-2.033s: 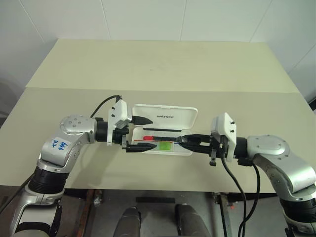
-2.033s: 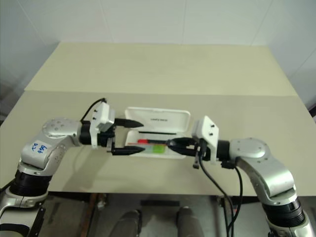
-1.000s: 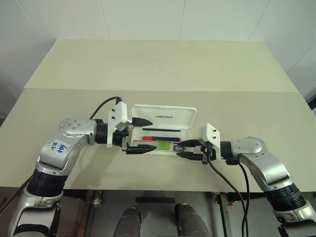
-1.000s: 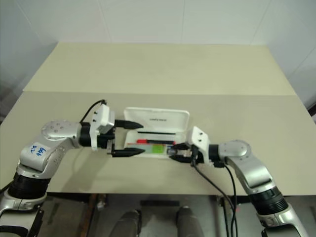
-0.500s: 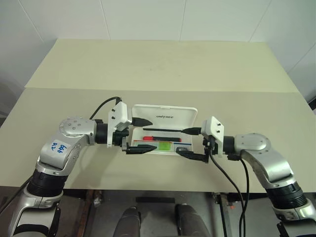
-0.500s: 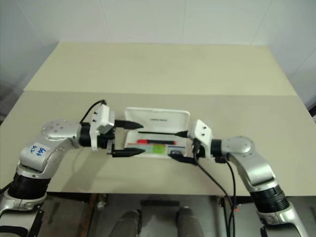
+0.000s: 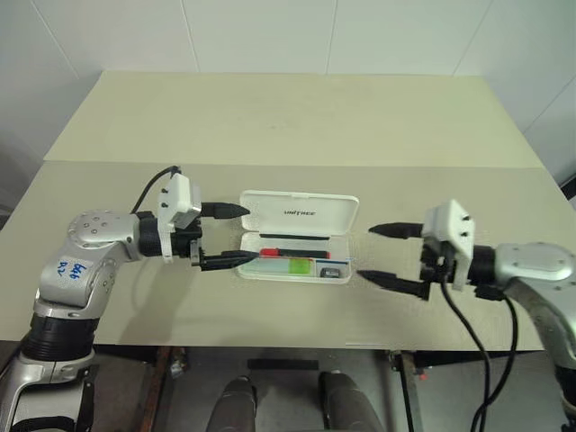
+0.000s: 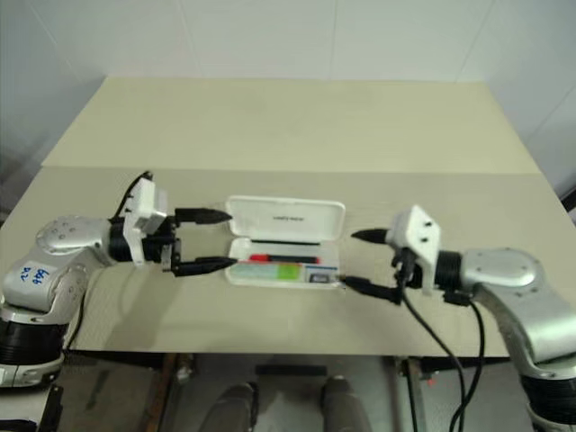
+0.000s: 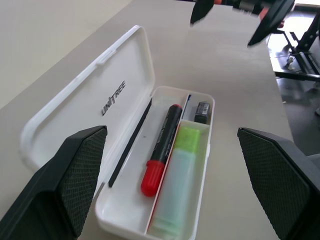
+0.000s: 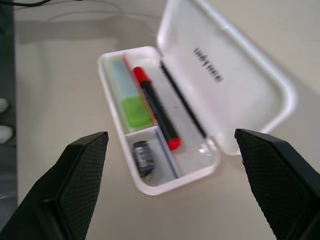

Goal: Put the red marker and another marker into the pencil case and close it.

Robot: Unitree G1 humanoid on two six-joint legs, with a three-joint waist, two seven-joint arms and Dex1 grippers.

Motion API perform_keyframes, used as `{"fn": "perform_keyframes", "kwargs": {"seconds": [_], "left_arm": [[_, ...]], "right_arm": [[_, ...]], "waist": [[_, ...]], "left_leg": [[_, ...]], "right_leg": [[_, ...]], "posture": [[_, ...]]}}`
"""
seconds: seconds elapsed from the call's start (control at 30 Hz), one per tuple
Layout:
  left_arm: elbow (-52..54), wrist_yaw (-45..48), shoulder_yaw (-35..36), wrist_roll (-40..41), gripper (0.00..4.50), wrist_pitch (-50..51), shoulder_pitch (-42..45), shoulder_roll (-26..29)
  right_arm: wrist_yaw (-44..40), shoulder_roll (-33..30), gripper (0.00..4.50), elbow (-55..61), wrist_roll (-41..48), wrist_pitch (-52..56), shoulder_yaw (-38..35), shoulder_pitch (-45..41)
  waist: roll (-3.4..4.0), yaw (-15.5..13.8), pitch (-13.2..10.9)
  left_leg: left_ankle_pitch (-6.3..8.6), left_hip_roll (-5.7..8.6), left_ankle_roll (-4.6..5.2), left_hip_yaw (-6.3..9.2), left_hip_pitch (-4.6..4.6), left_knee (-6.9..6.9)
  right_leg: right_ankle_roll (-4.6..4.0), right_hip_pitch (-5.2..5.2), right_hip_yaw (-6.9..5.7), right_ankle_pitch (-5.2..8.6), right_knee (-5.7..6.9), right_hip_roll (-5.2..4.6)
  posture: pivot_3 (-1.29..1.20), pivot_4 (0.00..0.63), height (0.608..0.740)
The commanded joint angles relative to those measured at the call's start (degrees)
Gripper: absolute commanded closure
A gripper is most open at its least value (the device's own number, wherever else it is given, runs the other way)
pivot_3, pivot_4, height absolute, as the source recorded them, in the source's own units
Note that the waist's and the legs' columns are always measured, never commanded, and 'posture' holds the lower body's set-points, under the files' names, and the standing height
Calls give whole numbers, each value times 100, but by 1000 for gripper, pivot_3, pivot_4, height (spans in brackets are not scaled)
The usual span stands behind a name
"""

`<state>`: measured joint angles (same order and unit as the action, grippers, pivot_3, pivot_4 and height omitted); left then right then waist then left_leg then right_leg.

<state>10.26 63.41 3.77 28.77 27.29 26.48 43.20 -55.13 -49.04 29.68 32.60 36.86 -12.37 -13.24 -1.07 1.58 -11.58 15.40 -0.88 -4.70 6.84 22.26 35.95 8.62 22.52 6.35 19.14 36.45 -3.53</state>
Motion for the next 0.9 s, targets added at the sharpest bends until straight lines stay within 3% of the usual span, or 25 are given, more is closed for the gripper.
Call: {"fn": "perform_keyframes", "kwargs": {"seconds": [0.03,0.53,0.9], "left_arm": [[-109,58,176,-32,0,-228,26,118],[-1159,-170,505,-71,0,-694,568,13],[-1688,-423,762,89,3677,-609,948,-208]], "right_arm": [[192,-179,95,314,266,191,-481,43],[524,-114,95,455,227,7,-301,29],[674,-10,0,532,417,-62,-317,-164]], "waist": [[0,2,0],[0,3,0],[0,1,0]], "left_leg": [[0,0,0,0,0,0],[2,-1,3,0,1,-3],[2,-1,3,0,1,-2]], "right_leg": [[0,0,0,0,0,0],[0,1,0,0,-5,0],[0,1,-1,0,-3,0]], "posture": [[0,150,740],[0,150,740],[0,150,740]]}}
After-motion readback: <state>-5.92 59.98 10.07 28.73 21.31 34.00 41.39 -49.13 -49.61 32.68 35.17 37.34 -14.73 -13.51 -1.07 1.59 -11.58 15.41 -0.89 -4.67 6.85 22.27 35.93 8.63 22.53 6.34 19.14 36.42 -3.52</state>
